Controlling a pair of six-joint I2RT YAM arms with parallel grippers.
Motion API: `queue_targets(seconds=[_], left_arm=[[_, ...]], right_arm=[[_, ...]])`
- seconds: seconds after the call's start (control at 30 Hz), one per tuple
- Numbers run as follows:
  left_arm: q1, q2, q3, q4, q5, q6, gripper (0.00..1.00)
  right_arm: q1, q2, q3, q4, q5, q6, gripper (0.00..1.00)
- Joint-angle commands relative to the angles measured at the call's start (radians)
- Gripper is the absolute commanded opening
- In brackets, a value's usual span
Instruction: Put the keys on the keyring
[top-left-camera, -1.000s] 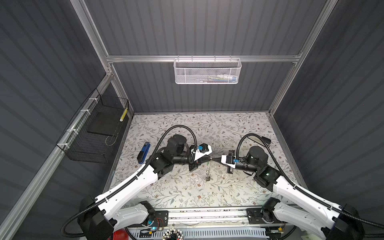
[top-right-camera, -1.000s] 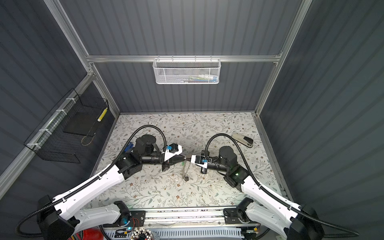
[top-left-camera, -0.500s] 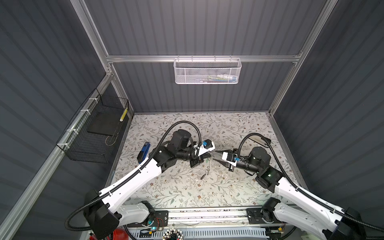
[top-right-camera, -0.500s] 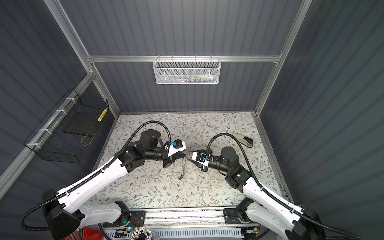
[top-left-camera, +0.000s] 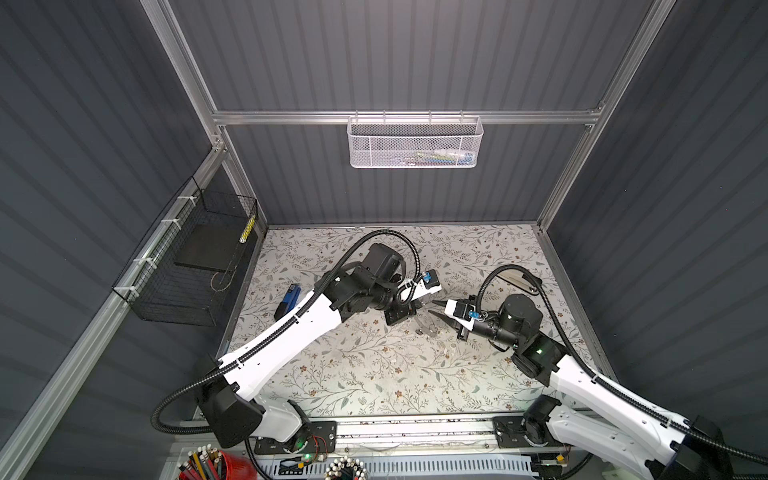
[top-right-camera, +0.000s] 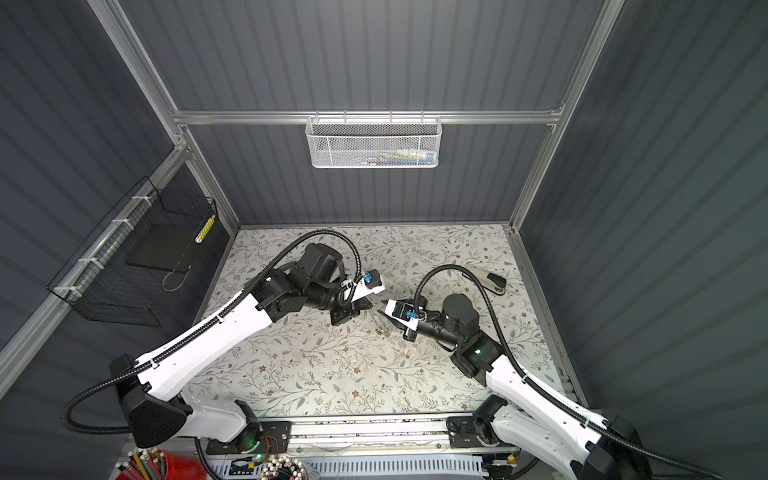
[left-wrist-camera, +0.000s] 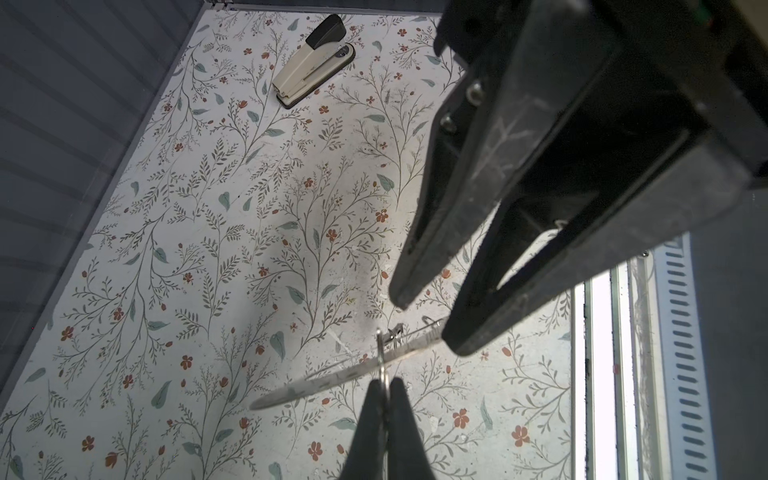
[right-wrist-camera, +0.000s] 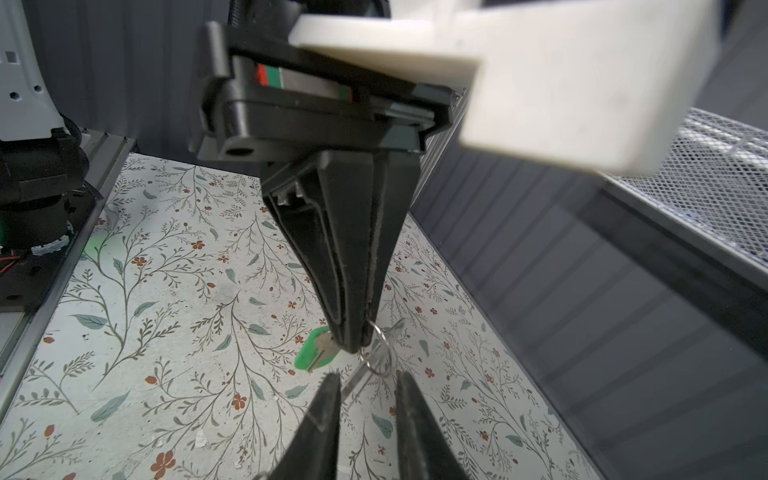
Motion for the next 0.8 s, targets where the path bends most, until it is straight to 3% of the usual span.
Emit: queue_targets(seconds=[0.0,0.67,0.77], left_arm=[[-0.009,0.008,0.056,-0.061,0.0,0.033,0.0],[-0.027,0.028,0.088,-0.072,0.035,0.047,0.0],[-0.026,0.026,0.086,-0.07,0.043,0.052,0.0]], right_arm=[[0.005,0.013,0.003,0.03,-0.01,0.032,0.25],[0.004,0.076,0.005,0.108,0.009,0.119,0.16],[0.005,0.074,0.003,0.109,0.008,0.12,0.1]])
